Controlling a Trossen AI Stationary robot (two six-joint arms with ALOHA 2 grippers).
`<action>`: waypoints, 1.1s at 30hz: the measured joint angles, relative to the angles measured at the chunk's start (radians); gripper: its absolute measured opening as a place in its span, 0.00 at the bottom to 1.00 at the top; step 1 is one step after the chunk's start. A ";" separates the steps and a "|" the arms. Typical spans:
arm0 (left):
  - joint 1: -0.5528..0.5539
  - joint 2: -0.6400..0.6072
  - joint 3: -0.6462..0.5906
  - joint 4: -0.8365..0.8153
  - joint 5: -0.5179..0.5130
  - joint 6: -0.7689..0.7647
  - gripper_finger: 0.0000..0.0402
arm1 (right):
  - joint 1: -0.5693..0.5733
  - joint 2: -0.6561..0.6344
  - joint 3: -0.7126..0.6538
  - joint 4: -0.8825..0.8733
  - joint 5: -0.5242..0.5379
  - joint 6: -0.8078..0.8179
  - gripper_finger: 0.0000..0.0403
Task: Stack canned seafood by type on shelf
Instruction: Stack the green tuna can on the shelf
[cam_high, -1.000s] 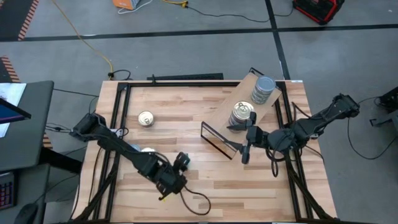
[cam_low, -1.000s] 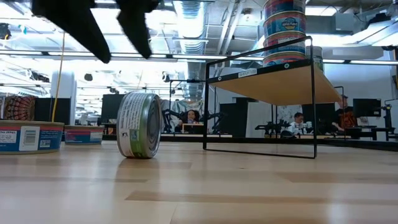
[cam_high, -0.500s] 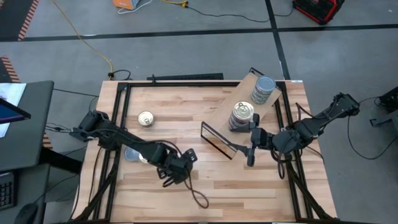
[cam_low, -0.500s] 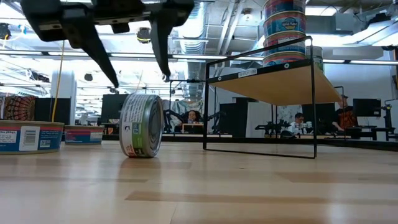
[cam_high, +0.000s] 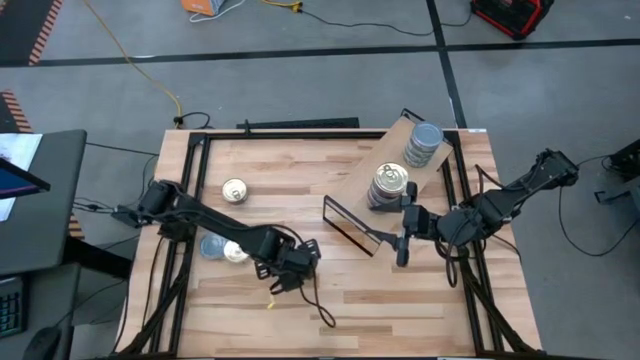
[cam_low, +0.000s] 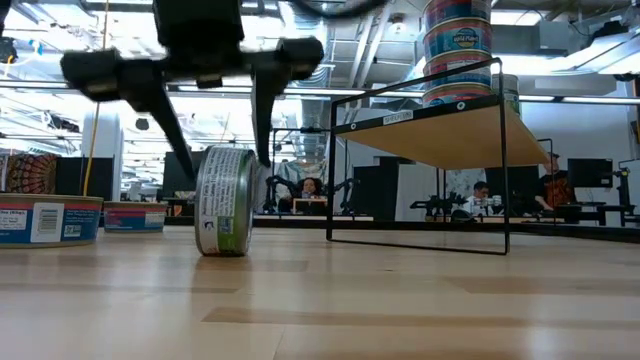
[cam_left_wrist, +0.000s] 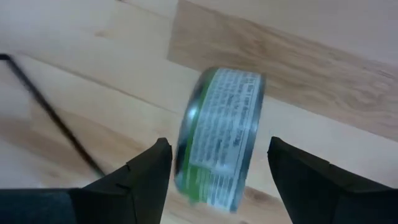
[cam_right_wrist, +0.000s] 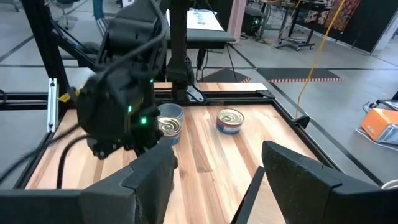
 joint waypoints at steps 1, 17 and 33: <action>0.001 0.005 0.000 -0.001 -0.003 0.008 0.63 | 0.000 0.000 0.000 0.000 0.000 0.001 0.67; -0.004 0.034 0.124 -0.079 -0.030 -0.134 0.32 | 0.003 0.002 0.000 -0.024 0.001 0.027 0.67; 0.066 -0.154 0.457 -0.199 0.055 -0.473 0.32 | 0.130 0.047 0.000 -0.068 0.212 -0.073 0.67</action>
